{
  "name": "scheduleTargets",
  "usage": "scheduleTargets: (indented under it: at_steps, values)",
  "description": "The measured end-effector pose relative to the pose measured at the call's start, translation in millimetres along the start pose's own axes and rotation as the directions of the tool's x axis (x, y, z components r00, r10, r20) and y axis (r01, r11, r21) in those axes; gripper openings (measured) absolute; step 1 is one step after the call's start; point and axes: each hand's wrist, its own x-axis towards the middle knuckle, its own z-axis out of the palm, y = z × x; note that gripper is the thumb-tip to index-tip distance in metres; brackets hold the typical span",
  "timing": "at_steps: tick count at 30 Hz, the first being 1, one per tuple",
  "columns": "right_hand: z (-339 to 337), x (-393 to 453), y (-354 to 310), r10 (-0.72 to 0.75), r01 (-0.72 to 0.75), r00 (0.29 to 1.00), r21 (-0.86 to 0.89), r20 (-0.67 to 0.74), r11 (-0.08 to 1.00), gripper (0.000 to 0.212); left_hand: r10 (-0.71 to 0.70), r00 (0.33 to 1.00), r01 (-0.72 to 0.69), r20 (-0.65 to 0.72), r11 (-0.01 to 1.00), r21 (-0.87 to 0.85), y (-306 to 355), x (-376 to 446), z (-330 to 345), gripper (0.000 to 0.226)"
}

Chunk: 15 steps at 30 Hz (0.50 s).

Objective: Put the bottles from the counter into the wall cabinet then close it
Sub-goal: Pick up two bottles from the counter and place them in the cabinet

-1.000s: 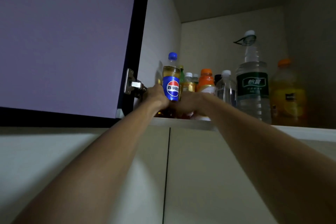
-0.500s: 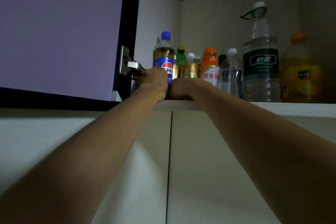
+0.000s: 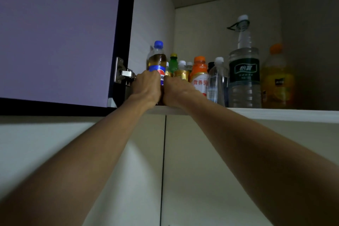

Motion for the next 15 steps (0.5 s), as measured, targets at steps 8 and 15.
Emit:
scheduleTargets:
  at_steps: [8,15]
  values:
    - [-51.2,-61.7,39.1,0.001,-0.020,0.993,-0.168,-0.114,0.986,0.102,0.149,0.988,-0.150,-0.049,0.989,-0.016,13.8,-39.8,-18.7,0.077]
    - [-82.6,-132.5,56.2,-0.018,0.015,0.993,-0.028,-0.121,0.999,0.097,0.146,0.988,-0.144,-0.050,0.988,0.052,48.5,-99.7,-38.9,0.073]
